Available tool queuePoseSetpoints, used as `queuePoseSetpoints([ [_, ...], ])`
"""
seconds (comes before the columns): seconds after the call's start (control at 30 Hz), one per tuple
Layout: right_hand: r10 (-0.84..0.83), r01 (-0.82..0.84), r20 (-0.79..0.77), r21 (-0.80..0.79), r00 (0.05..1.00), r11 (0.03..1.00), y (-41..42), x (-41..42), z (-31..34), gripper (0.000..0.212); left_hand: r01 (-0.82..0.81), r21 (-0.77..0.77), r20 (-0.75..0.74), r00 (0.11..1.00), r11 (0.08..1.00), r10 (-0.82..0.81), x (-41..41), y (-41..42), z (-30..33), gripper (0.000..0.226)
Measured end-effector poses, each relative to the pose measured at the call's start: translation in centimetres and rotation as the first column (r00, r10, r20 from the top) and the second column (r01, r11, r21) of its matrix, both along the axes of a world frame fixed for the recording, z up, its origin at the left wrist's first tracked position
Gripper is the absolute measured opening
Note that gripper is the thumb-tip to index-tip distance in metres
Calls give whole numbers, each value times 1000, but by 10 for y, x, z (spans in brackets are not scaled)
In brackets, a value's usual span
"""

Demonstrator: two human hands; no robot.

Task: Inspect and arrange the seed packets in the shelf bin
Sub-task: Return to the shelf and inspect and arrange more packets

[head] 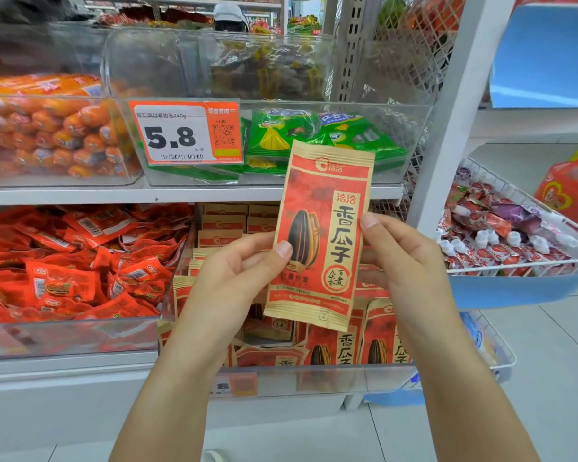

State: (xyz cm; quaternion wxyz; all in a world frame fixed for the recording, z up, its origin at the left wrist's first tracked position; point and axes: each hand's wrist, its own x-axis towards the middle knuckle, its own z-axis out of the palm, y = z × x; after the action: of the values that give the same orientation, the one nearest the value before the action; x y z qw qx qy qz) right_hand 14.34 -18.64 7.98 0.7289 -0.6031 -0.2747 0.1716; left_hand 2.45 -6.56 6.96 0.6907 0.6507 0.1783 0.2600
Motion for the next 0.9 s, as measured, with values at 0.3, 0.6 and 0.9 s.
queuePoseSetpoints([
  [0.3, 120, -123, -92, -20, 988, 992, 1, -4, -1, 19, -43, -55, 39, 998, 998, 45, 2, 2, -2, 30],
  [0.6, 91, -91, -9, -59, 996, 994, 6, -6, -8, 26, -233, 353, -40, 964, 906, 264, 11, -4, -13, 19],
  [0.9, 73, -70, 26, -99, 997, 993, 6, -6, -7, 43, -87, 279, -123, 984, 956, 126, 5, -2, -9, 47],
])
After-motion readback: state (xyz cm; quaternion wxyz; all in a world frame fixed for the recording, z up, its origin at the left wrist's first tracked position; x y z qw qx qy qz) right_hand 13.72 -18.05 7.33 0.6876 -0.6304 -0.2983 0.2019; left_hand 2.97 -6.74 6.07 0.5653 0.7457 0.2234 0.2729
